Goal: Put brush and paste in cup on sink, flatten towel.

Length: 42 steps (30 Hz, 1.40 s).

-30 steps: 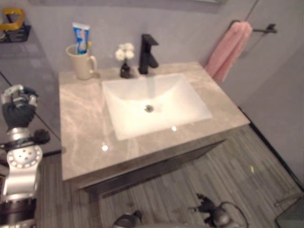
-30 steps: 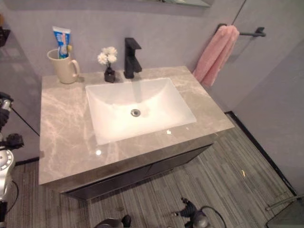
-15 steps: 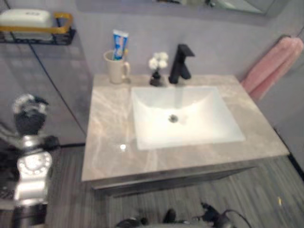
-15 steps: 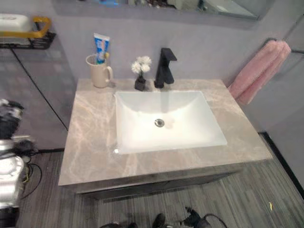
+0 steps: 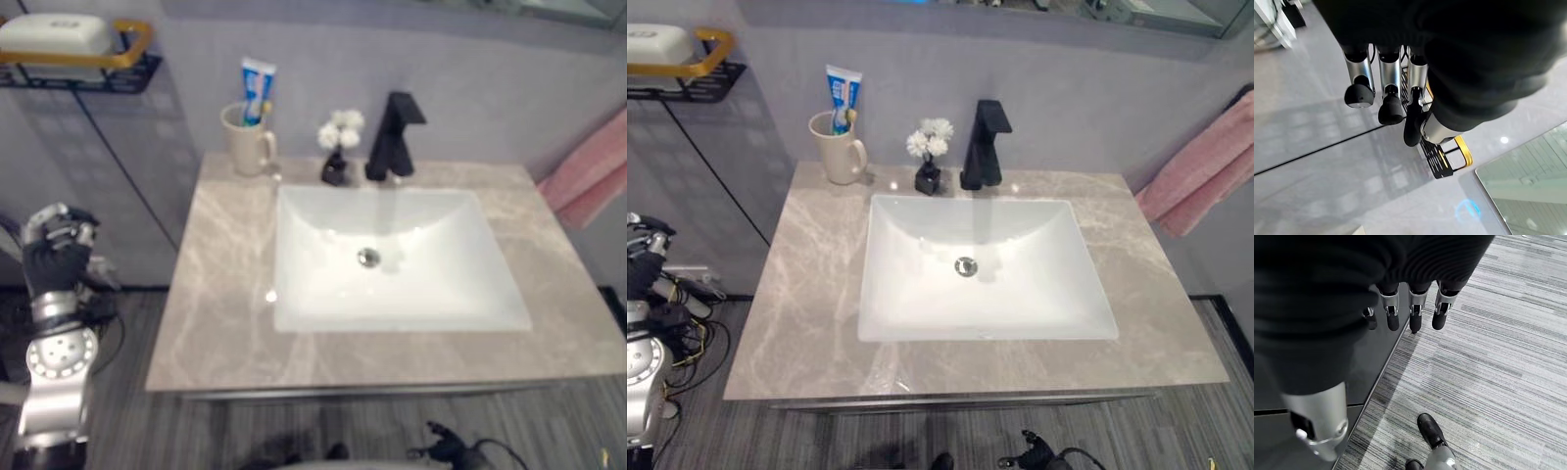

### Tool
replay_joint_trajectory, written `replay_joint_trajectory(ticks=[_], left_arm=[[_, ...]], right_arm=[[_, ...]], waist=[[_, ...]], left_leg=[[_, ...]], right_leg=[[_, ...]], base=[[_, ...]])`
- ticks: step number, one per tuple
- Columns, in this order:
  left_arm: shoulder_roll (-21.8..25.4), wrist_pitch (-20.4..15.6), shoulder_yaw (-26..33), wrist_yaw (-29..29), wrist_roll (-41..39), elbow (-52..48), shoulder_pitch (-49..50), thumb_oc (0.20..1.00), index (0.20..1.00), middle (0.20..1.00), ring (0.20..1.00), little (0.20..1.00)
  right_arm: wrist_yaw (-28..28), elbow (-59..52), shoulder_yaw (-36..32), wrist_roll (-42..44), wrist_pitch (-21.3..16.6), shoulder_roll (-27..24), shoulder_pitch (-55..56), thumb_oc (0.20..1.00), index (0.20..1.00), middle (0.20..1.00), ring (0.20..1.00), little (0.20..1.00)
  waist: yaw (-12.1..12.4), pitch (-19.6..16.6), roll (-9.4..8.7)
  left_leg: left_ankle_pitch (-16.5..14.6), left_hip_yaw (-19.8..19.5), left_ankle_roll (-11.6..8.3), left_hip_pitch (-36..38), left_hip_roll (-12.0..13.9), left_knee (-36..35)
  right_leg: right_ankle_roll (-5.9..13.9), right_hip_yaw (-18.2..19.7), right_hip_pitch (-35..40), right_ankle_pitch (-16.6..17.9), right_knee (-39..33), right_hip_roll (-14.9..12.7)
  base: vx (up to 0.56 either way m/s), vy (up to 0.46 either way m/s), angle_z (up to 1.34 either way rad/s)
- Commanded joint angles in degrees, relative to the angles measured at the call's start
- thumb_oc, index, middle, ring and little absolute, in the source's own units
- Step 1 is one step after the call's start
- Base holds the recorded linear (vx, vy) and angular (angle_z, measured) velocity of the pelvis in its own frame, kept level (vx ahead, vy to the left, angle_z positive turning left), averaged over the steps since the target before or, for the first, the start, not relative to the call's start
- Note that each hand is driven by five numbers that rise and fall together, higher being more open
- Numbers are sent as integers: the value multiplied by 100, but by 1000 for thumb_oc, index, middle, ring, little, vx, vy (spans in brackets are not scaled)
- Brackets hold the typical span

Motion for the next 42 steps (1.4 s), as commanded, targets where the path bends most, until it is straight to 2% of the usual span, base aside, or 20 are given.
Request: replay_joint_trajectory(ticks=[1,2,3,4,6,10,14,18,19,22,24,25,28,29,30,35,37,39,41,42], left_arm=[[137,-360,282,-3,71,-502,-282,200,200,200,200,200],[155,-354,263,-9,124,-519,-255,200,200,200,200,200],[154,-354,263,-7,127,-520,-250,200,200,200,200,200],[177,-363,307,36,196,-523,-208,200,200,200,200,200],[179,-376,356,74,234,-564,-183,200,200,200,200,200],[185,-381,503,-55,309,-737,111,200,200,200,200,200],[227,-387,541,-66,234,-768,170,200,200,200,200,200],[265,-423,313,-371,-112,-772,171,200,200,200,200,200],[241,-414,106,-561,-477,-664,99,200,200,200,200,200],[278,-390,-38,-637,-592,-487,1,200,200,200,200,200],[181,-343,-389,-673,-1078,122,-347,200,200,200,200,200],[185,-350,-397,-673,-1081,134,-361,200,200,200,200,200],[165,-292,-670,-568,-1395,927,-872,200,200,200,200,200],[237,-234,-738,-415,-1389,1484,-1168,200,200,200,200,200],[242,-243,-747,-415,-1391,1500,-1185,200,200,200,200,200],[700,-170,-768,-153,-1445,2528,-1875,200,200,200,200,200],[1120,-105,-829,-34,-1339,3172,-2282,200,200,200,200,200],[1229,-123,-910,9,-1421,3456,-2499,200,200,200,200,200],[1668,-120,-1102,83,-1618,4156,-3052,200,200,200,200,200],[1677,-128,-1122,80,-1626,4178,-3078,200,200,200,200,200]], right_arm=[[-25,-59,-139,-6,-61,-156,-172,1000,1000,1000,1000,1000],[-19,-50,-131,-54,-47,-184,-176,1000,1000,1000,1000,1000],[-18,-51,-129,-55,-46,-184,-173,1000,1000,1000,1000,1000],[-31,4,-137,-68,-41,-223,-239,1000,1000,1000,1000,1000],[-55,79,-143,-53,-43,-227,-327,1000,1000,1000,1000,1000],[-47,183,-217,-3,-76,-157,-296,1000,1000,1000,1000,1000],[-60,195,-226,88,-71,-105,-285,1000,1000,1000,1000,1000],[19,231,-108,35,-67,-37,-243,1000,1000,1000,1000,1000],[33,187,-102,47,-54,-46,-199,1000,1000,1000,1000,1000],[41,185,-134,56,-40,-71,-167,1000,1000,1000,1000,1000],[25,234,-182,87,-4,-130,-106,1000,1000,1000,1000,1000],[26,233,-189,87,-3,-131,-109,1000,1000,1000,1000,1000],[-3,264,-208,93,45,-227,-107,1000,1000,1000,1000,1000],[-4,249,-201,88,58,-277,-99,1000,1000,1000,1000,1000],[-4,249,-208,88,58,-275,-102,1000,1000,1000,1000,1000],[-39,328,-292,165,119,-400,-101,1000,1000,1000,1000,1000],[-46,370,-348,245,129,-454,-86,1000,1000,1000,1000,1000],[-50,372,-363,268,127,-457,-99,1000,1000,1000,1000,1000],[-58,336,-329,346,120,-513,-102,1000,1000,1000,1000,1000],[-58,336,-334,348,120,-506,-105,1000,1000,1000,1000,1000]], waist=[[-29,36,211],[-16,31,214],[-17,25,212],[48,55,174],[79,105,160],[47,-129,294],[28,-201,364],[-6,-199,422],[-82,-196,456],[-137,-198,490],[-271,-221,540],[-271,-228,538],[-385,-242,582],[-448,-250,606],[-443,-260,601],[-560,-292,578],[-665,-283,541],[-685,-269,520],[-786,-254,465],[-779,-256,458]], left_leg=[[283,1154,188,75,1526,-464],[228,1159,228,26,1481,-917],[260,1162,232,54,1478,-976],[392,842,209,-256,1379,-1031],[454,691,216,-466,1262,-951],[635,957,234,-225,1351,-1409],[576,1049,249,-59,1345,-1409],[543,1146,257,80,1384,-1409],[549,1187,248,105,1413,-1409],[557,1225,236,104,1432,-1409],[574,1323,210,56,1477,-1409],[588,1320,214,37,1472,-1409],[590,1432,202,-42,1503,-1409],[566,1534,195,-99,1535,-1409],[578,1535,199,-120,1529,-1409],[554,1794,191,-298,1598,-1409],[561,1877,190,-372,1634,-1409],[569,1900,186,-403,1636,-1409],[581,1953,180,-495,1654,-1409],[582,1955,180,-503,1654,-1409]], right_leg=[[365,-192,159,-519,76,264],[415,-214,167,-476,4,230],[419,-213,171,-470,-5,228],[419,-124,146,-419,-14,182],[416,-83,129,-380,-14,154],[420,-92,148,-366,-10,188],[399,49,186,-376,-15,204],[412,181,229,-383,-16,220],[413,233,223,-391,-16,232],[424,290,193,-379,-16,244],[441,360,84,-364,-16,251],[440,356,67,-357,-16,246],[485,479,-102,-305,-16,243],[523,570,-227,-263,-16,240],[522,571,-248,-255,-16,235],[599,844,-607,-133,-16,250],[620,944,-747,-101,-16,259],[629,973,-801,-76,-16,264],[657,1071,-953,-26,-16,290],[657,1074,-962,-24,-16,290]], base=[[-1,13,80],[13,13,64],[-27,25,49],[-49,30,8],[-48,55,-31],[37,85,-19],[54,70,-21],[30,5,-21],[30,-16,-21],[20,-13,-11],[16,-12,-21],[18,-5,-21],[19,24,-24],[19,32,-30],[39,49,-41],[44,32,-38],[57,31,-25],[25,22,-19],[31,27,-16],[29,29,-10]])
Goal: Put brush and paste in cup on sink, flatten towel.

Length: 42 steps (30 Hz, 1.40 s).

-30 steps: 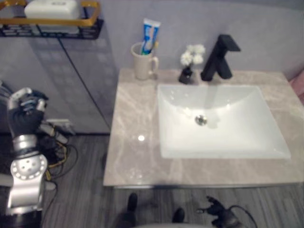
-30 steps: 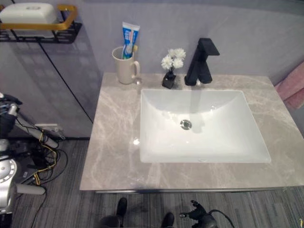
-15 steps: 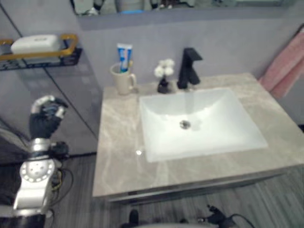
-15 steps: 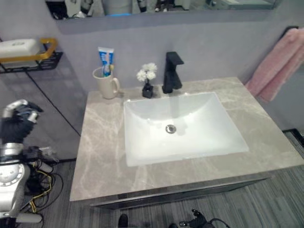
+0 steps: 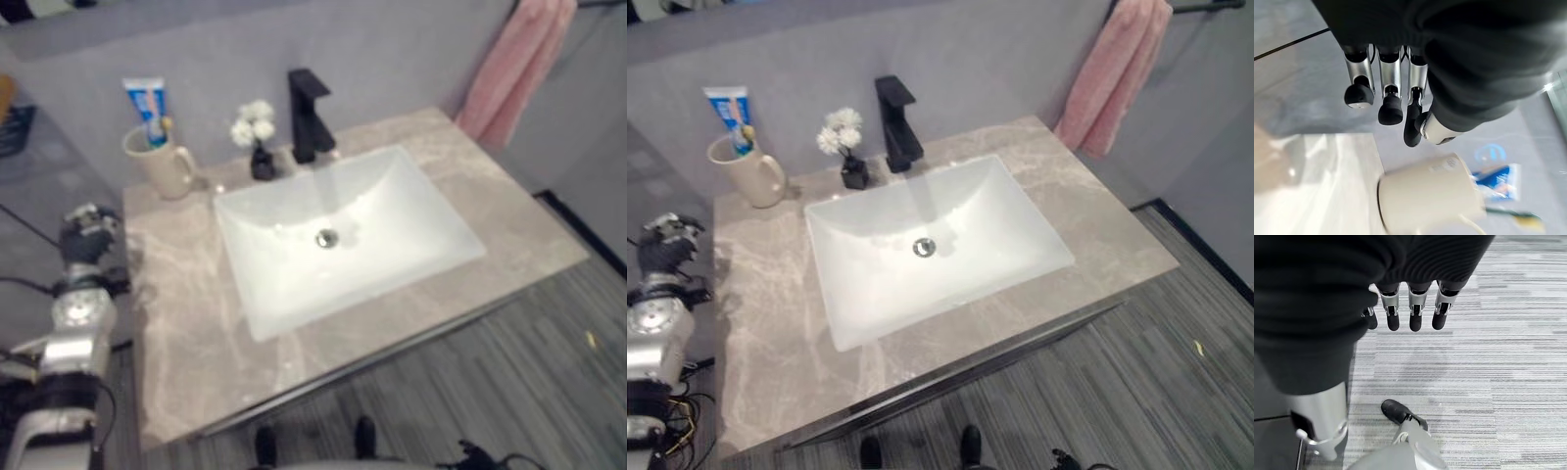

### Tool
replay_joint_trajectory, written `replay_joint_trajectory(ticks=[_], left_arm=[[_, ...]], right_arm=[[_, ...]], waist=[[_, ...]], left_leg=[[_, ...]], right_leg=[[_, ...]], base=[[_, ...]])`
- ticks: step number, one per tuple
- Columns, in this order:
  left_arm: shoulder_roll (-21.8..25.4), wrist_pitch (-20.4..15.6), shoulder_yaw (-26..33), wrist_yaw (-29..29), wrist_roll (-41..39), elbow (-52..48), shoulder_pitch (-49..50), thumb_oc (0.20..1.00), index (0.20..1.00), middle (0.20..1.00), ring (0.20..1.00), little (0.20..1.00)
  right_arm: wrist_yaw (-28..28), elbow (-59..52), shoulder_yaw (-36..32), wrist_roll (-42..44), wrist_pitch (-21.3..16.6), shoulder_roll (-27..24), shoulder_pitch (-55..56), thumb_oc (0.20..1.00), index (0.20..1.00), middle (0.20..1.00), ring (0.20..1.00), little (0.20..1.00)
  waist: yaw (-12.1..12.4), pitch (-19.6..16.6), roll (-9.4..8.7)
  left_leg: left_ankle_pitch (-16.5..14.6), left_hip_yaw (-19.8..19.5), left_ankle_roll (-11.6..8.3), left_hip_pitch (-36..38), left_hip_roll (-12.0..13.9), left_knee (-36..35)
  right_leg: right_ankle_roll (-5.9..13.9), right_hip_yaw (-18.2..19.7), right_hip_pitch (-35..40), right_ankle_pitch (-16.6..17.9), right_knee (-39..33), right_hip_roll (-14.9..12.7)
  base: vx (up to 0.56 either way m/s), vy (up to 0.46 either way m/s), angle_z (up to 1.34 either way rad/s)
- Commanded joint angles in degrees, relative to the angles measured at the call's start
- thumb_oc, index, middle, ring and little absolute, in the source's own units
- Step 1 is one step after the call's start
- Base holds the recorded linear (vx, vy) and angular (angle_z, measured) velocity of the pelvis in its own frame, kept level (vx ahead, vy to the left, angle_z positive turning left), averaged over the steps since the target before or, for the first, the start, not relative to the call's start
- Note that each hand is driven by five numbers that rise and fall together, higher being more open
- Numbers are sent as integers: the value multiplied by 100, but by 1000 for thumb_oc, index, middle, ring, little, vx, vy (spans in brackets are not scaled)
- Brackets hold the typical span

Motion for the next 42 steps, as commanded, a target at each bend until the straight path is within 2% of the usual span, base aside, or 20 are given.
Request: replay_joint_trajectory(ticks=[1,2,10,16,27,37,42], left_arm=[[770,-253,2,215,-218,279,-746,200,200,200,200,200],[1036,-215,-76,302,-141,538,-1000,200,200,200,200,200],[1543,-163,-389,411,-205,1155,-1624,200,200,200,200,200],[1407,-100,-1011,453,-215,1724,-2482,200,200,200,200,200],[1191,-98,-1656,580,-286,2319,-3547,200,200,200,200,200],[1078,-86,-1949,636,-340,2624,-4080,200,200,200,200,200],[917,-199,-1924,693,-663,2741,-4261,200,200,200,200,200]], right_arm=[[-66,40,59,288,-25,-110,-202,1000,1000,1000,1000,1000],[-85,21,65,337,-45,-103,-200,1000,1000,1000,1000,1000],[-52,-39,182,430,-83,-55,-141,1000,1000,1000,1000,1000],[-91,-108,213,624,-138,-54,-232,1000,1000,1000,1000,1000],[-108,-303,392,794,-238,-9,-420,1000,1000,1000,1000,1000],[-132,-348,421,858,-281,-42,-468,1000,1000,1000,1000,1000],[-155,-372,420,915,-312,-69,-498,1000,1000,1000,1000,1000]], waist=[[-34,192,-150],[-82,207,-201],[-140,287,-373],[-237,412,-395],[-357,510,-426],[-424,604,-406],[-472,644,-393]], left_leg=[[-321,-232,234,-59,-196,68],[-321,-208,238,-118,-185,68],[-296,-140,241,-305,-140,68],[-287,-167,247,-405,-129,68],[-201,-111,244,-686,-119,68],[-163,-91,229,-804,-106,68],[-158,-79,213,-864,-94,68]], right_leg=[[110,-314,77,-440,-10,308],[127,-235,-30,-402,-10,330],[154,-79,-309,-294,-10,358],[173,-78,-423,-260,-10,352],[184,23,-764,-125,-10,348],[194,60,-913,-84,-10,355],[193,79,-993,-57,-10,364]], base=[[28,28,-14],[28,28,-18],[28,19,-18],[5,5,-3],[8,-3,-4],[2,-2,-1],[1,-7,-3]])
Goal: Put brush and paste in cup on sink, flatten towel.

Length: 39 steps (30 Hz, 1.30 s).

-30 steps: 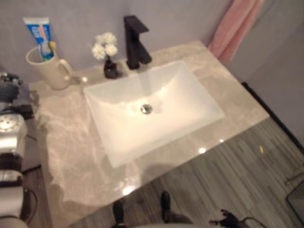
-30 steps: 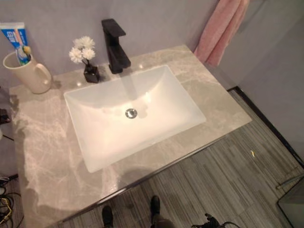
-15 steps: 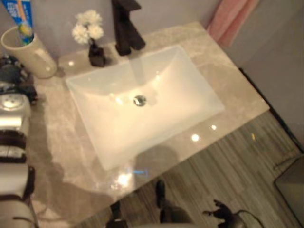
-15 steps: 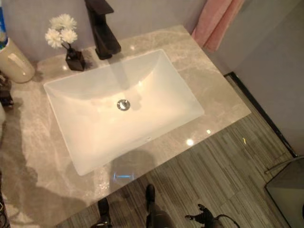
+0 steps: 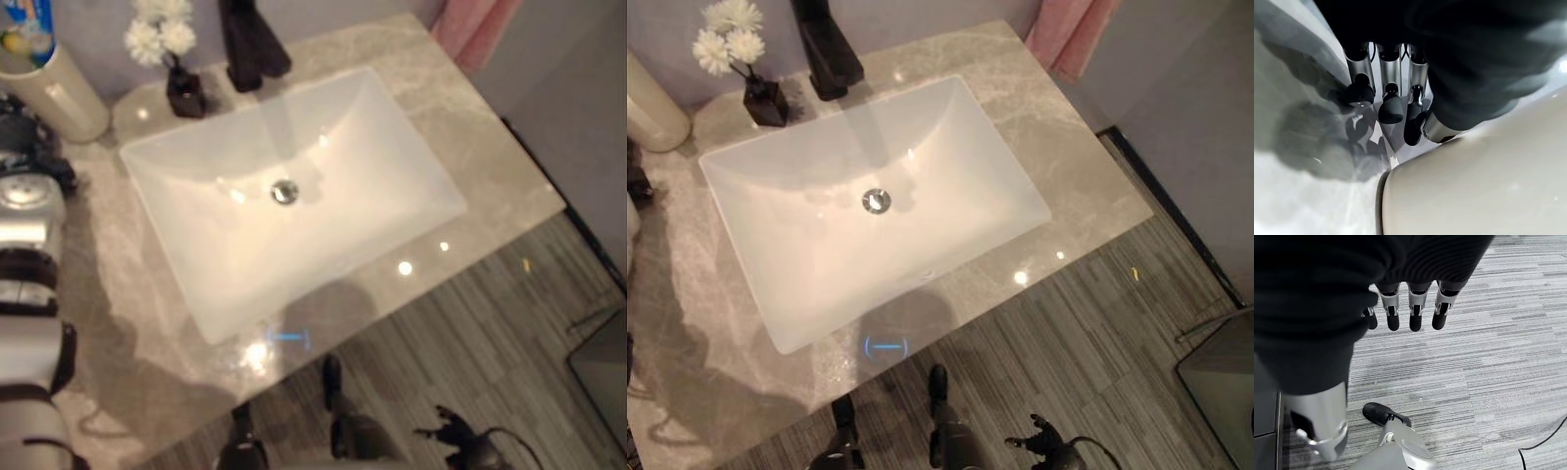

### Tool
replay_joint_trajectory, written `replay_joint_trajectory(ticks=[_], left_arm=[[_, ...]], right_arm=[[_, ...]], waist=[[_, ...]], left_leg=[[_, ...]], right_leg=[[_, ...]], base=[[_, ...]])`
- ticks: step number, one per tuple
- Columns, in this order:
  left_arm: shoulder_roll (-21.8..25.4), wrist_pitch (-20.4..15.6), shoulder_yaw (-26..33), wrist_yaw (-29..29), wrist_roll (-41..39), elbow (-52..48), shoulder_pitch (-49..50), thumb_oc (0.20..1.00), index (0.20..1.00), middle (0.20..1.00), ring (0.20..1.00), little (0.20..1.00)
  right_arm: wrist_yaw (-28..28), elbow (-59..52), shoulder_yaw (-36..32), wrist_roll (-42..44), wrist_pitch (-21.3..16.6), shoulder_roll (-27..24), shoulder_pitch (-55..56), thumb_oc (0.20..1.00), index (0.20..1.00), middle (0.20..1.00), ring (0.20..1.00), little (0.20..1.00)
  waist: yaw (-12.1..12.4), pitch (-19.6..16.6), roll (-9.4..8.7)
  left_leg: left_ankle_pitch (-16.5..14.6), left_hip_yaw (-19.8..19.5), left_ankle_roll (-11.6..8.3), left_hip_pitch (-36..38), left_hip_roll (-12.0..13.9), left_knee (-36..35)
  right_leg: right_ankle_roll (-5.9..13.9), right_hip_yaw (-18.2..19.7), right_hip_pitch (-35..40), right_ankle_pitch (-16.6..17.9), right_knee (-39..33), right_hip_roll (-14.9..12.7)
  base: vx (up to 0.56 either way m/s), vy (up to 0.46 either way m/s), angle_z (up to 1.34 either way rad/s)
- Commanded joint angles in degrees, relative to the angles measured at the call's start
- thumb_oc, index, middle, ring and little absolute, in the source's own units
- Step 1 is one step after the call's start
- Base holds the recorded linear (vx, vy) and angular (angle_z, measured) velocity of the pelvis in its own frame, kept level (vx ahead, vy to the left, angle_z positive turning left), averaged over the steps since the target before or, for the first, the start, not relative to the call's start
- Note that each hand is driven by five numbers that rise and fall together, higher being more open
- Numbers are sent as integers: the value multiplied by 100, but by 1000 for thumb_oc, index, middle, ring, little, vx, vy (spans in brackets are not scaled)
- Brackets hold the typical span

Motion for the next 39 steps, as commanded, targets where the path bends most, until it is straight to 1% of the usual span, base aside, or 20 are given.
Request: replay_joint_trajectory(ticks=[1,11,17,28,31,32,34,39], left_arm=[[-144,-300,-58,-62,-267,429,-993,200,200,200,200,200],[-351,-273,-24,144,-579,1027,-1594,200,200,200,200,200],[-331,-322,-28,199,-795,1136,-1870,200,200,200,200,200],[-398,-320,-171,195,-792,1196,-2125,200,200,200,200,200],[-488,-347,-161,233,-764,1150,-2122,200,200,200,200,200],[-587,-353,-144,275,-746,1107,-2080,200,200,200,200,200],[-782,-357,-106,354,-656,1022,-2051,200,200,200,200,200],[-1032,-308,-46,446,-480,921,-1931,200,200,200,200,200]], right_arm=[[-143,-95,50,177,-64,-241,-184,1000,1000,1000,1000,1000],[-162,-189,97,243,-105,-230,-189,1000,1000,1000,1000,1000],[-203,-282,119,322,-140,-214,-242,1000,1000,1000,1000,1000],[-198,-365,169,360,-180,-209,-205,1000,1000,1000,1000,1000],[-205,-416,170,365,-199,-208,-180,1000,1000,1000,1000,1000],[-214,-398,173,354,-198,-203,-158,1000,1000,1000,1000,1000],[-229,-388,181,301,-199,-219,-154,1000,1000,1000,1000,1000],[-254,-358,197,227,-196,-215,-185,1000,1000,1000,1000,1000]], waist=[[-231,192,110],[-379,191,55],[-462,183,-4],[-513,178,-35],[-518,170,-46],[-496,165,0],[-473,159,23],[-410,163,85]], left_leg=[[-266,-530,295,38,-185,67],[-221,-444,248,-89,-132,67],[-163,-365,199,-138,-78,67],[-106,-276,153,-154,-1,67],[-101,-252,145,-130,14,67],[-191,-317,108,-49,53,67],[-166,-319,118,-15,42,67],[-171,-339,122,37,26,67]], right_leg=[[275,-395,251,-370,-10,237],[274,-344,61,-318,-10,297],[279,-268,-47,-269,-10,362],[260,-232,-140,-264,-10,429],[250,-216,-144,-265,-10,449],[288,-196,-62,-329,-10,472],[262,-218,-33,-351,-10,456],[241,-274,30,-392,-10,440]], base=[[0,0,0],[10,-21,-2],[32,-38,-6],[19,-20,-3],[29,-8,-4],[61,-10,-6],[31,-8,-1],[-12,-4,0]])
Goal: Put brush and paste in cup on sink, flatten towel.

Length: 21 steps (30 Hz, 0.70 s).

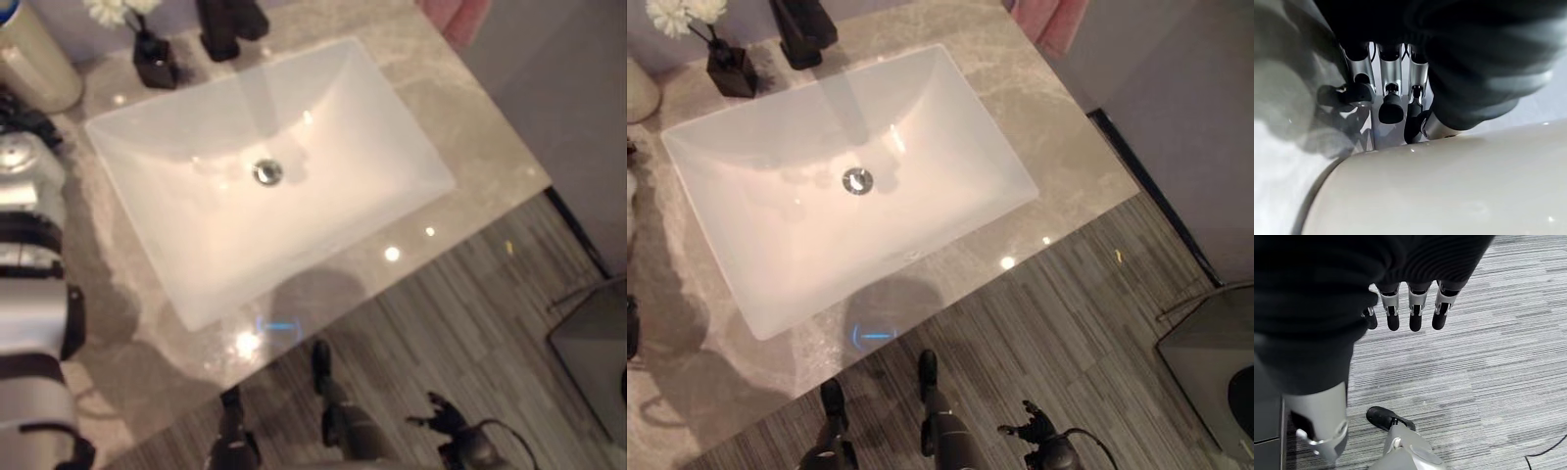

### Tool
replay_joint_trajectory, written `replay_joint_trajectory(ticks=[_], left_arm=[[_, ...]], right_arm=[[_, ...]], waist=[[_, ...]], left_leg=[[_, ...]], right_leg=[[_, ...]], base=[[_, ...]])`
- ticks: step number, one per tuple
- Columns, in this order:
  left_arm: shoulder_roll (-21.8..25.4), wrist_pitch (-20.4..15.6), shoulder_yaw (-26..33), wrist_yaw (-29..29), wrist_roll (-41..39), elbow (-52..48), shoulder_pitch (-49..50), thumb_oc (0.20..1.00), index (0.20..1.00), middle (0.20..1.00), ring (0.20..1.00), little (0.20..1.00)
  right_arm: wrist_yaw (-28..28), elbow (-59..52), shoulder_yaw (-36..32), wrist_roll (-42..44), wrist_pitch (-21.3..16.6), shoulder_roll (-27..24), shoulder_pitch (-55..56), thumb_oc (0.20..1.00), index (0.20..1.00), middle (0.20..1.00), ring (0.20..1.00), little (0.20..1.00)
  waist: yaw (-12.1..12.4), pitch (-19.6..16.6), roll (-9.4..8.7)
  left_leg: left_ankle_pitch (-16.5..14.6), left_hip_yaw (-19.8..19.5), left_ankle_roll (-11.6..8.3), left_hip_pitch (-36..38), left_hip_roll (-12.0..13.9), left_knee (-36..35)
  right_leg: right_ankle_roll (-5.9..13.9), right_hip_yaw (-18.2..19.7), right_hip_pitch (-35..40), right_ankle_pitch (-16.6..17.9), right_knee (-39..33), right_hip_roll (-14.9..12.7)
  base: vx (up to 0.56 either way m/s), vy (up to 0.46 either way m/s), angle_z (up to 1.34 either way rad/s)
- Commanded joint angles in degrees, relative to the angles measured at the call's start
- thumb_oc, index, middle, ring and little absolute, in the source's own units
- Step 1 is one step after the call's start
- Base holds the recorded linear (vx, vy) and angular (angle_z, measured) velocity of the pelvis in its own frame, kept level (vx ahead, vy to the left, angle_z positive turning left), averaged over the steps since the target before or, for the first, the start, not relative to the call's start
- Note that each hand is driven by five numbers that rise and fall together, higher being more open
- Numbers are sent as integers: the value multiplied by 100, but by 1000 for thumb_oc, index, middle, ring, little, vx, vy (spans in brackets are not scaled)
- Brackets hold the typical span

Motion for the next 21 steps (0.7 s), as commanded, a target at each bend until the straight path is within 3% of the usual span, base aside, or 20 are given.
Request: replay_joint_trajectory(ticks=[1,10,21], left_arm=[[-601,39,7,-166,283,70,-694,200,200,200,200,200],[-862,62,192,-78,456,-107,-373,200,200,200,200,200],[-829,214,337,99,855,123,-298,200,200,200,200,200]], right_arm=[[-105,49,-32,100,-40,-254,-199,1000,1000,1000,1000,1000],[-131,-58,-46,41,-29,-298,-227,1000,1000,1000,1000,1000],[-96,70,-5,-75,-21,-320,-147,1000,1000,1000,1000,1000]], waist=[[-315,393,349],[-230,415,455],[-214,386,461]], left_leg=[[-271,-463,170,446,12,68],[-303,-519,191,479,-31,68],[-351,-464,212,507,-57,68]], right_leg=[[210,-538,595,-606,-11,395],[182,-645,682,-657,-11,339],[186,-646,697,-649,-11,319]], base=[[-65,-21,1],[-34,-9,-2],[-32,-5,-2]])
